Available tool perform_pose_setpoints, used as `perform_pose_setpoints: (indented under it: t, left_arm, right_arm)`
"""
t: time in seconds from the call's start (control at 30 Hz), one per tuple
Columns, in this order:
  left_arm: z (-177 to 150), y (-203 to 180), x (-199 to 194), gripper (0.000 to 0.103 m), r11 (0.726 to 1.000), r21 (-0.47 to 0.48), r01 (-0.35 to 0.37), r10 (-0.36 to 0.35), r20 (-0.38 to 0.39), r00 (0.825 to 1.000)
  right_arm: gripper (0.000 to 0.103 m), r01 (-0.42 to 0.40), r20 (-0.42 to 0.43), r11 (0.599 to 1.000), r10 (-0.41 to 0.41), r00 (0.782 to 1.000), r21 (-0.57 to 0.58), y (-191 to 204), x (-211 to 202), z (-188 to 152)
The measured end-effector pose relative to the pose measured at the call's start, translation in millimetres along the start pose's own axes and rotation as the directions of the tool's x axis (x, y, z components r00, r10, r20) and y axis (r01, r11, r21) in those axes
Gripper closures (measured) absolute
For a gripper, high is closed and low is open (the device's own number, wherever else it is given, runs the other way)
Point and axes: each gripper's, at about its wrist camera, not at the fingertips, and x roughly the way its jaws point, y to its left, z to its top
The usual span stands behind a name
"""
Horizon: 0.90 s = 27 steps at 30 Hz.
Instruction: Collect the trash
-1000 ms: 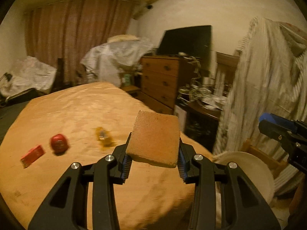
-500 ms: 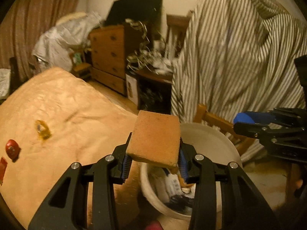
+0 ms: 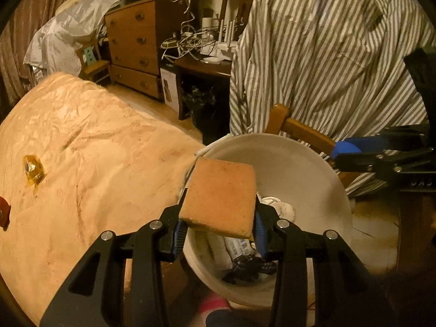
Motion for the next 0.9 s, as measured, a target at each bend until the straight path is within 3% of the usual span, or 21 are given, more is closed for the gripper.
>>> perform_pose_setpoints:
  t: [0.47,0.5,0.53,0.57,0.9]
  left_arm:
    - [0.0,-4.4,6.3,0.063,1.0,0.027,0.004,-0.004,-0.011,1.0]
    - [0.1,-5.4,6.6,0.05,1.0,0.028,0.003,-0.003,-0.014,1.0]
    - [-0.4,-4.5,6.5,0.03,1.0,0.029,-0.002,0.002,-0.01,1.0]
    - [-1.1,-4.0,5.4,0.024,0.999,0.03,-0.016,0.016,0.003,1.0]
    - [-3.1,0.0,1.7,0.022,1.0,0.012,-0.021,0.021,0.012,1.0]
  right_arm:
    - [0.062,-0.025,-0.01,1.0,0.025,1.0,0.017,-8.4,10.9,-2.4]
    - [0.061,-0.031,-0.009,0.999,0.031,0.999,0.018,-8.2,11.4,-2.8]
    - [0.058,-0.044,-0.009,0.999,0.044,0.999,0.023,-8.2,12.1,-2.7]
    - [0.052,-0.047,-0.007,0.999,0.047,0.999,0.026,-8.6,12.5,-3.4]
    - [0.051,-0.071,0.031,0.997,0.07,0.997,0.037,-1.7,5.1,-6.7]
